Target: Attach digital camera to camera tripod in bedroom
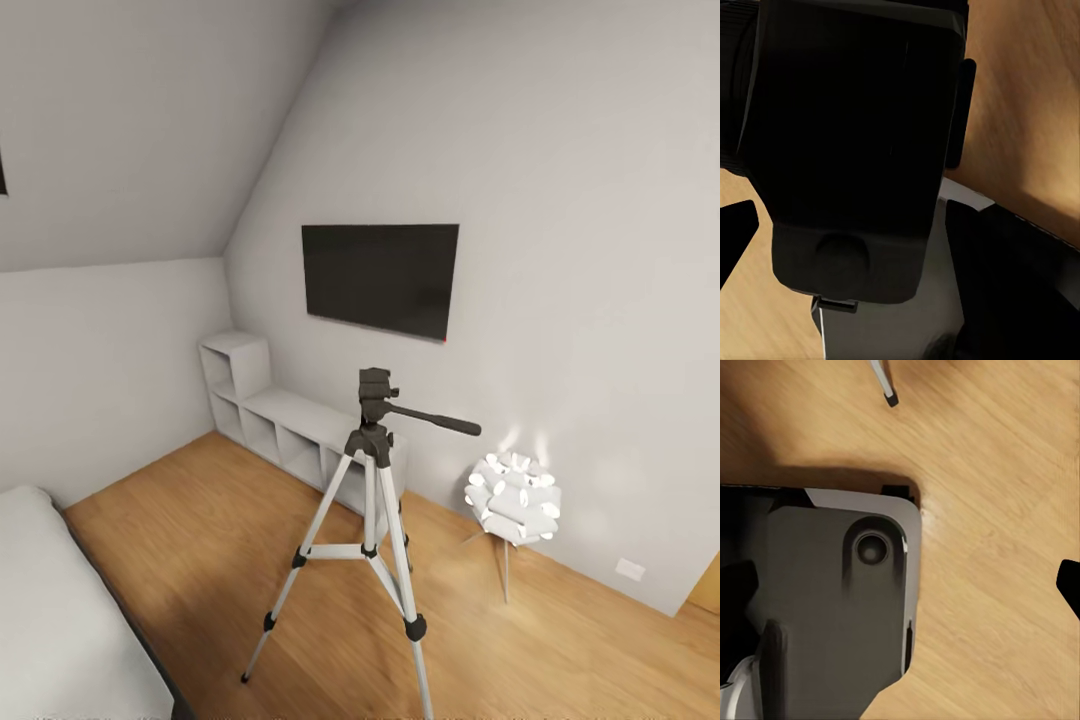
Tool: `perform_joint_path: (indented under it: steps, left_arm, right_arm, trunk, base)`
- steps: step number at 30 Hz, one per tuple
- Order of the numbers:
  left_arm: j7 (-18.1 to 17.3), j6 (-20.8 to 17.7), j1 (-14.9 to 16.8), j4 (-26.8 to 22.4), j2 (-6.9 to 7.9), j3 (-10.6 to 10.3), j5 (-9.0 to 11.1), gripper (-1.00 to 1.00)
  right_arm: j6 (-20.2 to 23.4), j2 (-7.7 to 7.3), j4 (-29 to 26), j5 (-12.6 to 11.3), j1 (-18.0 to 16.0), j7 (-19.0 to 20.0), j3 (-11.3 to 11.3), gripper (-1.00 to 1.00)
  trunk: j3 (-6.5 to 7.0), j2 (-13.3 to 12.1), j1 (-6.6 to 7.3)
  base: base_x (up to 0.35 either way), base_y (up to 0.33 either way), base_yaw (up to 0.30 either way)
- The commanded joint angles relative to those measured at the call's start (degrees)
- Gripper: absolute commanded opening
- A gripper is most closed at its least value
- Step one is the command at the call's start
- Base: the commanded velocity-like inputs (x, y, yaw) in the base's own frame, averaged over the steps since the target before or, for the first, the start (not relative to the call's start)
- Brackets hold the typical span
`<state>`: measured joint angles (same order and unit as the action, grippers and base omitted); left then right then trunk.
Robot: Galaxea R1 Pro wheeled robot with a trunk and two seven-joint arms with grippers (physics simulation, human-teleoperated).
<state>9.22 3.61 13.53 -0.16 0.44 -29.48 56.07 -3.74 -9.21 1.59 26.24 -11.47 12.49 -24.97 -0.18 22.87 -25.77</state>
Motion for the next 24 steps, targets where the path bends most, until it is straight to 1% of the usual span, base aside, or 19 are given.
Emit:
perform_joint_path:
  steps: [1,24]
  left_arm:
    - [0.1,0.08,0.0,-0.02,-0.01,-0.51,0.35,-1.0]
    - [0.1,-0.01,0.0,-0.02,-0.01,-0.52,0.35,-1.0]
  right_arm:
    - [-0.27,-0.07,0.17,0.5,-0.05,0.07,-0.46,1.0]
    - [-0.05,-0.09,0.16,0.49,-0.05,0.07,-0.43,1.0]
  trunk:
    - [-0.11,0.05,-0.02]
    - [-2.2,0.05,-0.02]
  base:
    - [0.0,0.0,0.0]
    - [0.0,0.0,0.0]
